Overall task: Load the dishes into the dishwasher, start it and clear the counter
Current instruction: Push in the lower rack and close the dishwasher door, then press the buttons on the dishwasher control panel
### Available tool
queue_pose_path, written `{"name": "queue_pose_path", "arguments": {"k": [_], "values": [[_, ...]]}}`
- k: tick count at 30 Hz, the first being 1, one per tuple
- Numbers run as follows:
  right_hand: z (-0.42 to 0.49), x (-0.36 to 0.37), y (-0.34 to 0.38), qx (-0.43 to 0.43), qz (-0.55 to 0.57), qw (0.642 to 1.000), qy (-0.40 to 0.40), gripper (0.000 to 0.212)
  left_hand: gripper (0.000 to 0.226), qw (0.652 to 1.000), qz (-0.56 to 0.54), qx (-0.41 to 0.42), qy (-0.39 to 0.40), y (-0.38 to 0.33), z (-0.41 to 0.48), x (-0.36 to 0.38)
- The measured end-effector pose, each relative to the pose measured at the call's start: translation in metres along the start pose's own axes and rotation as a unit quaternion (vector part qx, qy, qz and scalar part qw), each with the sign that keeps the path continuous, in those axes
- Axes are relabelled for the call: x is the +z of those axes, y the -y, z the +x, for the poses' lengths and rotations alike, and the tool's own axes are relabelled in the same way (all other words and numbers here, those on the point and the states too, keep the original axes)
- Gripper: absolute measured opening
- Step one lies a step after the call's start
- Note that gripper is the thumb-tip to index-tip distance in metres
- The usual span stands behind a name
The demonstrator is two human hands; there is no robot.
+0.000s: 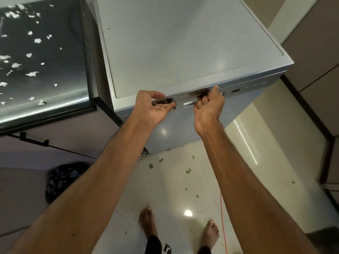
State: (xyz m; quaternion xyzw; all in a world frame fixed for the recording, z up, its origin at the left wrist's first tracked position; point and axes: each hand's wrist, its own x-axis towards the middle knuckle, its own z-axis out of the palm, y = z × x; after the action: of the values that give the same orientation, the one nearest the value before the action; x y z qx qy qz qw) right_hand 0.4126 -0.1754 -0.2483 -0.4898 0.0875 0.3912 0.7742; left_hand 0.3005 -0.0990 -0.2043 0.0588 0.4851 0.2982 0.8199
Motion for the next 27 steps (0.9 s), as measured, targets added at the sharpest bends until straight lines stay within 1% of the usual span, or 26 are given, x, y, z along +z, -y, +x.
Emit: {"name": "queue_pose_path", "arguments": {"k": [3,4,6,8,9,11,14,15,17,19,20,21,22,24,26,27], "values": [[-0.006,-0.001,0.003,0.017,0.000,1.000,0.004,0.053,0.045,0.998,0.056,-0.006,0.012,-0.002,-0.002,-0.011],[-0.011,0.002,0.006,0.017,-0.012,1.000,-0.008,0.051,0.045,0.996,0.091,-0.008,0.012,-0.004,-0.004,-0.016],[-0.023,0.010,0.009,-0.004,-0.064,0.997,-0.052,0.040,0.037,0.987,0.162,-0.009,0.009,-0.010,-0.013,-0.024],[-0.037,0.023,0.009,-0.042,-0.114,0.989,-0.084,0.021,0.027,0.976,0.218,0.009,-0.007,-0.022,-0.024,-0.032],[-0.044,0.032,0.008,-0.058,-0.131,0.986,-0.079,0.014,0.023,0.970,0.240,0.015,-0.015,-0.030,-0.031,-0.034],[-0.057,0.053,0.007,-0.074,-0.151,0.985,-0.040,0.013,0.018,0.961,0.277,0.021,-0.017,-0.049,-0.046,-0.037],[-0.076,0.095,0.008,-0.095,-0.206,0.974,0.022,0.013,0.020,0.939,0.339,0.054,-0.025,-0.083,-0.060,-0.037],[-0.079,0.111,0.010,-0.107,-0.234,0.966,0.038,0.015,0.020,0.932,0.353,0.076,-0.028,-0.096,-0.064,-0.034],[-0.087,0.147,0.013,-0.136,-0.286,0.946,0.067,0.019,0.012,0.921,0.373,0.109,-0.018,-0.128,-0.070,-0.028],[-0.092,0.186,0.017,-0.166,-0.333,0.923,0.097,0.022,0.018,0.912,0.387,0.137,0.000,-0.161,-0.078,-0.024],[-0.094,0.206,0.019,-0.182,-0.354,0.910,0.115,0.023,0.019,0.900,0.399,0.174,0.010,-0.177,-0.079,-0.024],[-0.095,0.224,0.021,-0.202,-0.377,0.894,0.135,0.024,0.015,0.876,0.429,0.223,0.011,-0.192,-0.082,-0.025],[-0.094,0.242,0.022,-0.224,-0.401,0.874,0.160,0.025,0.009,0.842,0.466,0.272,0.006,-0.208,-0.083,-0.025],[-0.090,0.275,0.023,-0.262,-0.460,0.823,0.205,0.031,0.017,0.771,0.534,0.345,-0.029,-0.237,-0.080,-0.020],[-0.081,0.305,0.022,-0.295,-0.518,0.765,0.244,0.044,0.023,0.702,0.579,0.408,-0.071,-0.270,-0.070,-0.010],[-0.075,0.319,0.021,-0.312,-0.542,0.735,0.261,0.051,0.023,0.665,0.599,0.440,-0.077,-0.285,-0.062,-0.003]]}}
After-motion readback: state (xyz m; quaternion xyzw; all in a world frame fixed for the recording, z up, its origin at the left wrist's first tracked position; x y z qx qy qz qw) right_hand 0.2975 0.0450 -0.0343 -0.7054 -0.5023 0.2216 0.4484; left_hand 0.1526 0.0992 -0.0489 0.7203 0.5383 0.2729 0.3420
